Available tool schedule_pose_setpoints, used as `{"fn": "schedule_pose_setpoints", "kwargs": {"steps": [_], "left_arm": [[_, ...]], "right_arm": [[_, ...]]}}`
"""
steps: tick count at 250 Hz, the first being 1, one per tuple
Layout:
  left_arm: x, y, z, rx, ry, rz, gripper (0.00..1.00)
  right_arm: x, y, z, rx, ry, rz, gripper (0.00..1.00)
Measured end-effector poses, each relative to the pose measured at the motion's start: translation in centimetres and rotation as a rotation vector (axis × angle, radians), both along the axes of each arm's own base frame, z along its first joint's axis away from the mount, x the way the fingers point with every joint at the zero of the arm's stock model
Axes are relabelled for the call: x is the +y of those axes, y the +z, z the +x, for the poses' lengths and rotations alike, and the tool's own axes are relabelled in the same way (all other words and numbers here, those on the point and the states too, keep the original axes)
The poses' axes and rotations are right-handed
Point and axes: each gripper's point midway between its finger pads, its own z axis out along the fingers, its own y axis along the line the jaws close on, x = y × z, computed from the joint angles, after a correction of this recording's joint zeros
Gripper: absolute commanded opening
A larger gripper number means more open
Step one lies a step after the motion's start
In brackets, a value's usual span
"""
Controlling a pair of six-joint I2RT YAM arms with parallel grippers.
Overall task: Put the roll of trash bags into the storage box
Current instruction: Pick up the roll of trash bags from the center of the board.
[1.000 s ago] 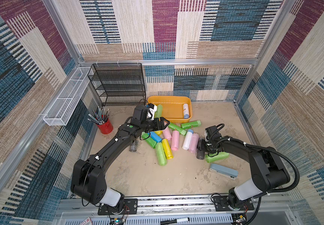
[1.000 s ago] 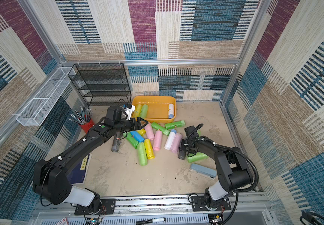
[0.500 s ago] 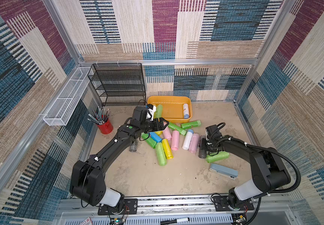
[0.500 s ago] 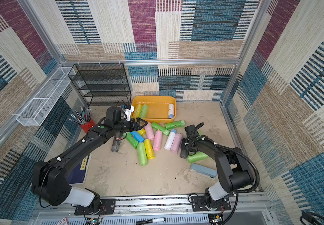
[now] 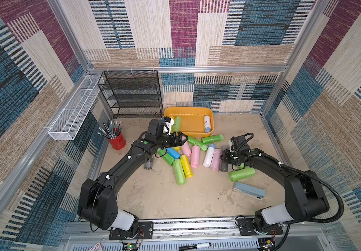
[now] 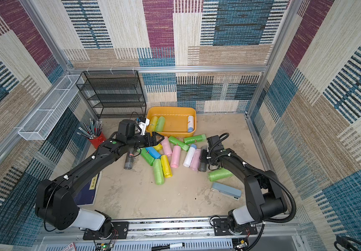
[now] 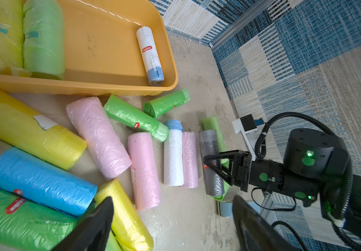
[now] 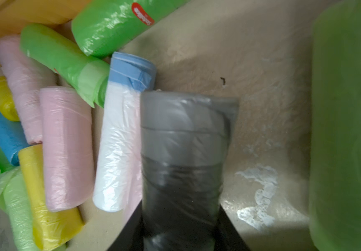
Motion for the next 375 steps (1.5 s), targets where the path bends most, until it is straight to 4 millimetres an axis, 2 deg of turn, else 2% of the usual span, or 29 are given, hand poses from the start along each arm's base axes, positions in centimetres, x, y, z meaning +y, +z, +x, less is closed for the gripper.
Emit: {"fn": "schedule_pose_setpoints", "kwargs": {"steps": [113, 171, 209, 273, 311, 375], "left_arm": [[0.5, -0.3, 0.1, -0.001, 0.019, 0.010, 0.86], [1.0, 0.8, -0.2, -0.030, 0.030, 0.003, 0.87], [1.7, 0.9, -0.3, -0.047, 0.057, 0.022, 0.87], [3.0, 1.1, -0.2, -0.093, 0.092, 0.076, 0.89], [3.9, 1.5, 0.1, -0.126, 0.127, 0.107, 0.91], [4.4, 2.3, 0.1, -0.204, 0.140, 0.116, 0.99]], "right_arm": [[2.4, 3.2, 1.0, -0.048, 0.050, 0.130, 0.43], [3.0, 4.3, 1.8, -0.067, 0.064, 0.158, 0.42], [3.4, 5.5, 2.7, -0.093, 0.068, 0.169, 0.41], [4.3, 6.3, 4.6, -0.099, 0.072, 0.199, 0.39], [5.2, 7.6, 7.0, -0.126, 0.082, 0.213, 0.38], [6.9, 9.3, 12.8, -0.183, 0.112, 0.206, 0.35]]}}
